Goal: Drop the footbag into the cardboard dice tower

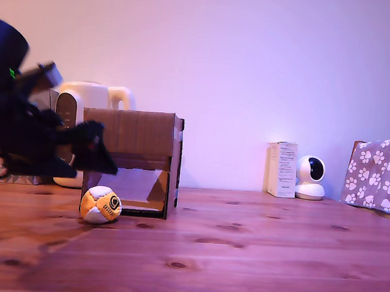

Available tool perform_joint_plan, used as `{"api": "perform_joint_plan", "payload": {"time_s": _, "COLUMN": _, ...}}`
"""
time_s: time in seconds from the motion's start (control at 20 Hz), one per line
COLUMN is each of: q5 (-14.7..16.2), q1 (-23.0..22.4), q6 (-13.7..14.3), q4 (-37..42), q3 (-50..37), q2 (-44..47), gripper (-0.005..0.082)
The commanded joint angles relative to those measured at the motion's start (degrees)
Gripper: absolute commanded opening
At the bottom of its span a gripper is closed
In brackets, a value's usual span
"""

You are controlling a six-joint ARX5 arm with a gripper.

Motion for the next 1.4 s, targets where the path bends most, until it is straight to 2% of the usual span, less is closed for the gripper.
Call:
{"api": "perform_joint_plan", "payload": {"time_s": 0.0, "q5": -0.2, "q1": -0.2, "q6": 0.6, "q4": -0.1, "q3": 1.3, "q2": 2.6, "gripper": 0.0790}}
{"api": "perform_joint_plan", "payload": {"time_s": 0.3, "q5": -0.2, "q1": -0.3, "q6": 0.6, "q4": -4.8, "q3": 5.4, "q2": 9.2, "gripper": 0.0788}}
{"api": "perform_joint_plan", "payload": {"time_s": 0.4, "q5": -0.3, "q1": -0.5, "q6": 0.6, "q4": -4.8, "q3": 5.4, "q2": 10.5, "gripper": 0.0740}}
{"api": "perform_joint_plan", "payload": {"time_s": 0.5, "q5": -0.3, "q1": -0.5, "q6": 0.6, "q4": -5.2, "q3": 5.4, "q2": 10.8, "gripper": 0.0597}}
{"api": "perform_joint_plan", "payload": {"time_s": 0.65, "q5": -0.3, "q1": -0.5, "q6": 0.6, "q4": -5.1, "q3": 5.7, "q2": 10.8, "gripper": 0.0217}}
{"api": "perform_joint_plan", "payload": {"time_s": 0.7, "q5": -0.3, "q1": -0.5, "q6": 0.6, "q4": -5.2, "q3": 5.9, "q2": 10.8, "gripper": 0.0142}}
{"api": "perform_joint_plan", "payload": {"time_s": 0.85, "q5": -0.1, "q1": -0.7, "q6": 0.5, "q4": -6.2, "q3": 6.0, "q2": 9.8, "gripper": 0.0124}}
{"api": "perform_joint_plan", "payload": {"time_s": 1.05, "q5": 1.4, "q1": -2.0, "q6": 0.5, "q4": -11.4, "q3": 5.4, "q2": 3.7, "gripper": 0.0124}}
{"api": "perform_joint_plan", "payload": {"time_s": 1.35, "q5": 1.1, "q1": -2.4, "q6": 0.5, "q4": -9.8, "q3": -2.8, "q2": -6.6, "gripper": 0.0125}}
